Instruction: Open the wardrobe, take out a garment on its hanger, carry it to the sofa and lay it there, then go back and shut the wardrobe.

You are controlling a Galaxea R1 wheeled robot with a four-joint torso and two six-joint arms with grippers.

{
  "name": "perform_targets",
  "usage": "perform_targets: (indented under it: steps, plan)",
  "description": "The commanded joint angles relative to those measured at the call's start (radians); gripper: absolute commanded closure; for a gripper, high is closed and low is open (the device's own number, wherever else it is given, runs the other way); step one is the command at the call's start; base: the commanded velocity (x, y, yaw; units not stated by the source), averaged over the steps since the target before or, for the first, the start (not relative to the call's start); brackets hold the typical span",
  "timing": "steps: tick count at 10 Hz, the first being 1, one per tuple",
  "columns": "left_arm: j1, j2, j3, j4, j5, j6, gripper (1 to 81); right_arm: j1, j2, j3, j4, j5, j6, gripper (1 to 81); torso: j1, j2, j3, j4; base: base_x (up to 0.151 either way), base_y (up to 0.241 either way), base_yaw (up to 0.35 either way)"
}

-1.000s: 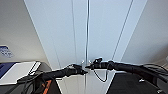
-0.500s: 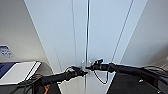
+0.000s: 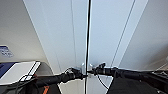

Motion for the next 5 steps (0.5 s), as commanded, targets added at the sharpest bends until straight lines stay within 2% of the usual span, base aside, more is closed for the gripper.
perform_targets:
  steps: [1,5]
  plan:
    - [-0.049,-0.151,0.489,0.036,0.016,0.000,1.0,-0.024,-0.044,0.291,0.039,-0.043,0.019,1.0,0.000,0.000,0.000,0.000,0.000,0.000,0.000]
    - [0.102,-0.388,0.771,0.131,0.007,0.000,1.0,-0.170,-0.259,0.501,-0.050,0.020,0.019,1.0,0.001,0.000,0.000,0.000,0.000,0.000,0.000]
